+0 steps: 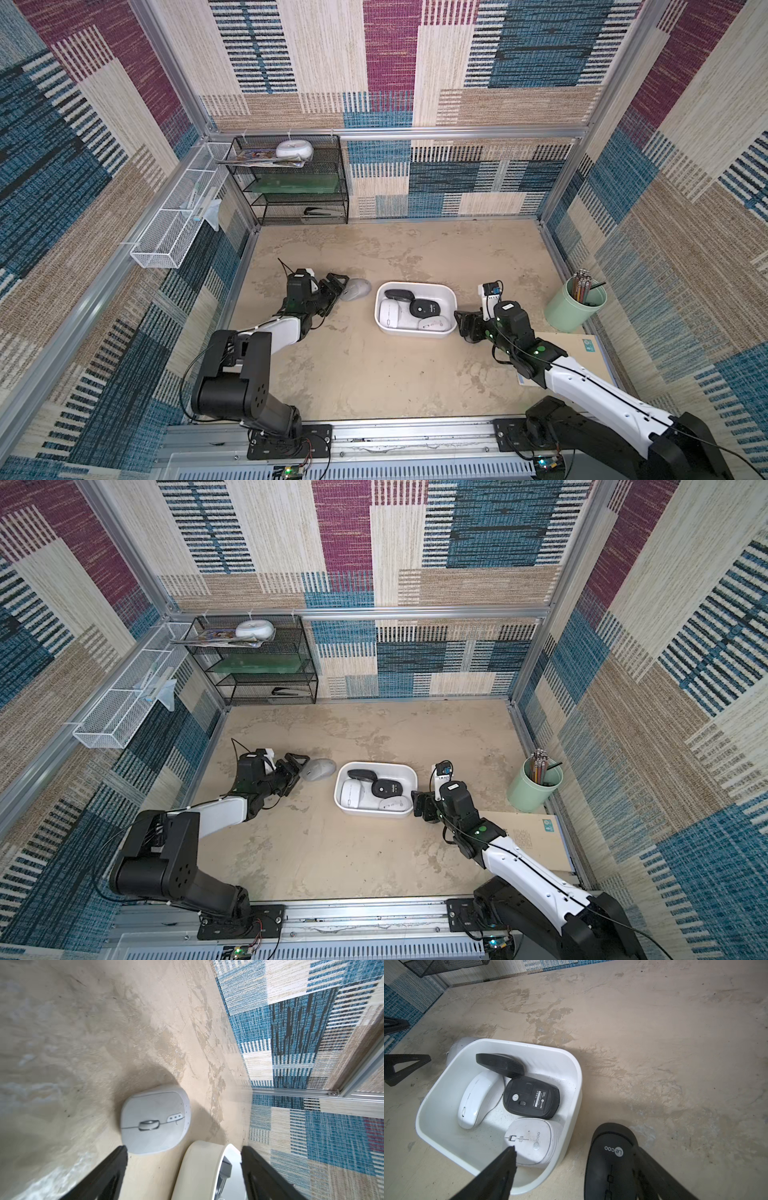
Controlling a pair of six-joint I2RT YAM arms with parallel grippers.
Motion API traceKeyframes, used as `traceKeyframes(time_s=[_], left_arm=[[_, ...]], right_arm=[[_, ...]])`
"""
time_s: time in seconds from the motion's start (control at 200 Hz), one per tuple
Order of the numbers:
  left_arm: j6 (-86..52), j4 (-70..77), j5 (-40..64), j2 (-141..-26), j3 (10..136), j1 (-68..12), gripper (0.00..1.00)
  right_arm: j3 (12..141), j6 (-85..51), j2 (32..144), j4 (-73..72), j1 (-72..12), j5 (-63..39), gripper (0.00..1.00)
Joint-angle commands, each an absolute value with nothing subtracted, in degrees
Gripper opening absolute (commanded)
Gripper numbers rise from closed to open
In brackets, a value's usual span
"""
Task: Take out the mouse from the storage box
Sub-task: Place the mouse at the center of the board, then pick up the mouse from the storage box.
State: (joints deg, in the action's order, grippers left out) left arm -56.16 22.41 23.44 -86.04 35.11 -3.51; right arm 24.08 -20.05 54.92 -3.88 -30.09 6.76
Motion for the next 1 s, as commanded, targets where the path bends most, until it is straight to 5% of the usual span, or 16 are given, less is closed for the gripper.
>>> traceKeyframes(time_s=[0.0, 0.301, 0.471, 0.992], left_arm=[[-49.91, 9.85, 19.17, -81.15, 34.79, -3.44, 0.91], [-37.5, -9.29, 15.75, -59.21, 31.39, -3.54, 0.94], [-35.6, -8.09, 15.39, -49.67, 26.15, -3.56, 0.98], [-33.7, -5.62, 17.3, -44.42, 23.23, -3.58, 0.99]], right_arm=[[26.81, -18.97, 57.02, -3.2, -30.8, 3.78, 0.89], [36.17, -13.62, 68.12, -3.07, -33.61, -0.47, 0.89], [42.34, -10.12, 76.55, -2.95, -35.19, -2.35, 0.88], [58.49, -2.78, 96.42, 1.17, -38.65, -3.87, 0.8]])
